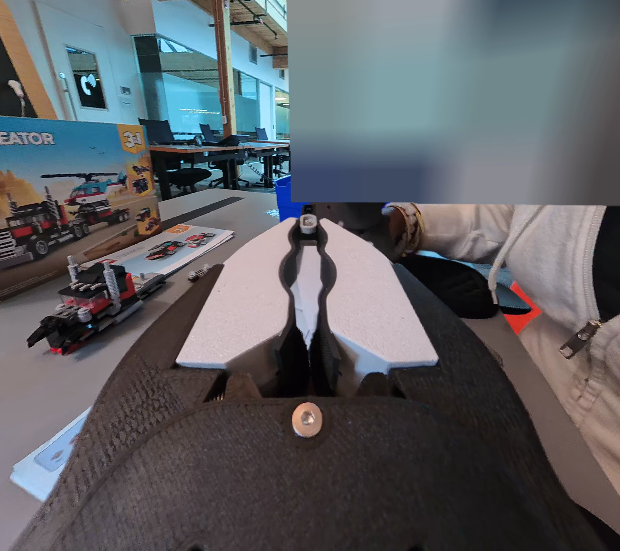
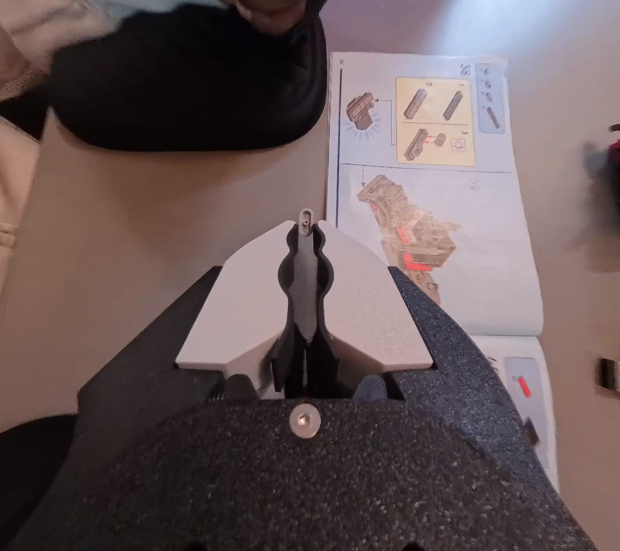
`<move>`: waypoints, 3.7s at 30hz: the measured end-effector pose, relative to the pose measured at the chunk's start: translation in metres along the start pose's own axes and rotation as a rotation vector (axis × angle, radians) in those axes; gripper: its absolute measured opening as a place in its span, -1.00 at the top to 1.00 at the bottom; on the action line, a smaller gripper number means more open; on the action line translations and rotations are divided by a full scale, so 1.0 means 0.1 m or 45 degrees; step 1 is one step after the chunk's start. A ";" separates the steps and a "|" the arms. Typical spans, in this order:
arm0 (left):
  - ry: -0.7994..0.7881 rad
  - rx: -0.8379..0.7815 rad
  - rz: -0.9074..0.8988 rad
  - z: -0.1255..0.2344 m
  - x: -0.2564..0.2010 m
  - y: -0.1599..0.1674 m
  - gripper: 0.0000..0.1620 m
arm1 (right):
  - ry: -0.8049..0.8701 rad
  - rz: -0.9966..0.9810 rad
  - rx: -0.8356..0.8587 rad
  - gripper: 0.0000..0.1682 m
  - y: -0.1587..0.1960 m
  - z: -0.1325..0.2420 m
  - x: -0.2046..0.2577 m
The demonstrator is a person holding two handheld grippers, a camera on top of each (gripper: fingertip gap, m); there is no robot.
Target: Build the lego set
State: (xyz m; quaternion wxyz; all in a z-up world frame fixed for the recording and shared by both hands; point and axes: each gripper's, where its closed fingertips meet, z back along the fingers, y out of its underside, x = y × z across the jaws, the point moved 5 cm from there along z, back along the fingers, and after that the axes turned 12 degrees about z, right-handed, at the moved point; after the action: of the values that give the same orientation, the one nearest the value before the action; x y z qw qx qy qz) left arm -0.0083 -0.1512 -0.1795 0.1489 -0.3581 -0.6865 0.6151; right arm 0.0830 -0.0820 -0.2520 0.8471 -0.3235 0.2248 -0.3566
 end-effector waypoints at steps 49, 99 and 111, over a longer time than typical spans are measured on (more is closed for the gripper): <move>0.241 0.081 0.102 -0.05 -0.15 0.07 0.90 | -0.227 -0.164 -0.481 0.90 -0.88 0.98 -0.12; 0.261 0.134 0.067 -0.08 -0.20 0.11 0.90 | -0.152 -0.107 -0.279 0.90 -0.71 0.87 -0.07; 0.264 0.133 0.071 -0.08 -0.19 0.11 0.90 | -0.159 -0.113 -0.288 0.90 -0.71 0.85 -0.09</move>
State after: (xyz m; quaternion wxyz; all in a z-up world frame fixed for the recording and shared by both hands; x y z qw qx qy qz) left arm 0.0138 -0.1586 -0.1837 0.2205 -0.4305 -0.6242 0.6135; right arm 0.0968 -0.0805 -0.1420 0.8010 -0.4482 0.1960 -0.3452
